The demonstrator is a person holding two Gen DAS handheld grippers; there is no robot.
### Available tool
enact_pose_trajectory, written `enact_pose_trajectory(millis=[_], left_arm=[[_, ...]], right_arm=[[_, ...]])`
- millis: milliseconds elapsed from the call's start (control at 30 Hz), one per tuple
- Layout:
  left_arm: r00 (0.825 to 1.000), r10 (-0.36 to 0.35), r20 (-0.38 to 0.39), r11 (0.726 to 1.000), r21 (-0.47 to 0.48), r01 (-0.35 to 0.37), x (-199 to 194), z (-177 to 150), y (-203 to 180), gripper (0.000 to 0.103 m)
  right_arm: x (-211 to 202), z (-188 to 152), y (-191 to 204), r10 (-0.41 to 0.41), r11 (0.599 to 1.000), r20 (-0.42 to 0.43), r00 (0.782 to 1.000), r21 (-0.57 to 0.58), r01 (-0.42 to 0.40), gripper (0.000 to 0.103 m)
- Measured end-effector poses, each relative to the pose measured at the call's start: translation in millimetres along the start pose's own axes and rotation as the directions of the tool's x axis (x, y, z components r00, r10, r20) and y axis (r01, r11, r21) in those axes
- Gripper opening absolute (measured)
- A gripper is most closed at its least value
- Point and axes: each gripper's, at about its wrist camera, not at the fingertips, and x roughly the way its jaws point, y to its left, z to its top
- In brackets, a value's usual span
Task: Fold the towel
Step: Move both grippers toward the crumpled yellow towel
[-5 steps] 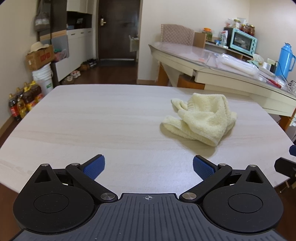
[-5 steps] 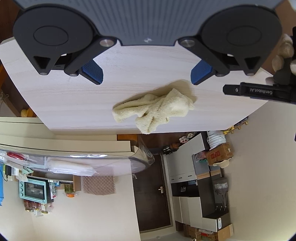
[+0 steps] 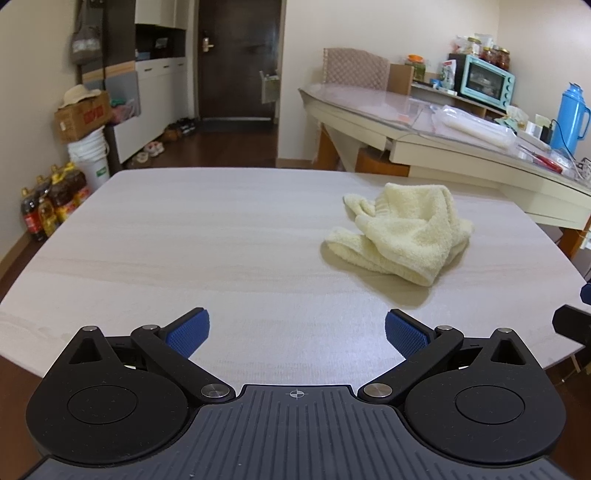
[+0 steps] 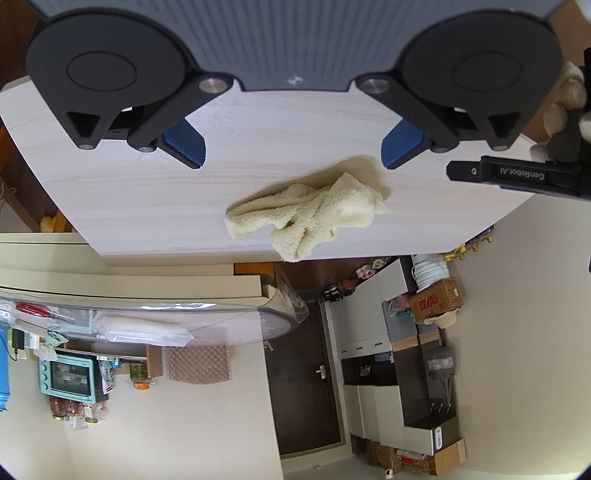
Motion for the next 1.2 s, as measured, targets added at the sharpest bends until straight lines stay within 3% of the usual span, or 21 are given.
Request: enact_pose_trajectory(millis=[133,267,800,1200], left_arm=[[1.000,0.008,0.002,1.000,0.013,-0.009,-15,-1,-1,0.103],[0.999,0.029,-0.016,0.999,0.046,-0.028,-4,2,-15,0.103],[0.999,0.021,-0.036,0.996,0.082,-0.018,25,24,-9,0.103],[0.999,0.026,-0.044,0.997,0.076,-0.023,45,38,-7,0.103]], right_arm=[[5,4,-2,0.004,1.000,0.004,1.000,0.018,-0.004,0.103],[11,7,-3,0.007,0.999,0.008,1.000,0.035,-0.008,0.102],[39,21,-6,0.021,0.998,-0.012,1.000,0.056,-0.020,0.101],[82,52,11,0.056,0.995,-0.048,0.997,-0.079,-0.059,0.084]])
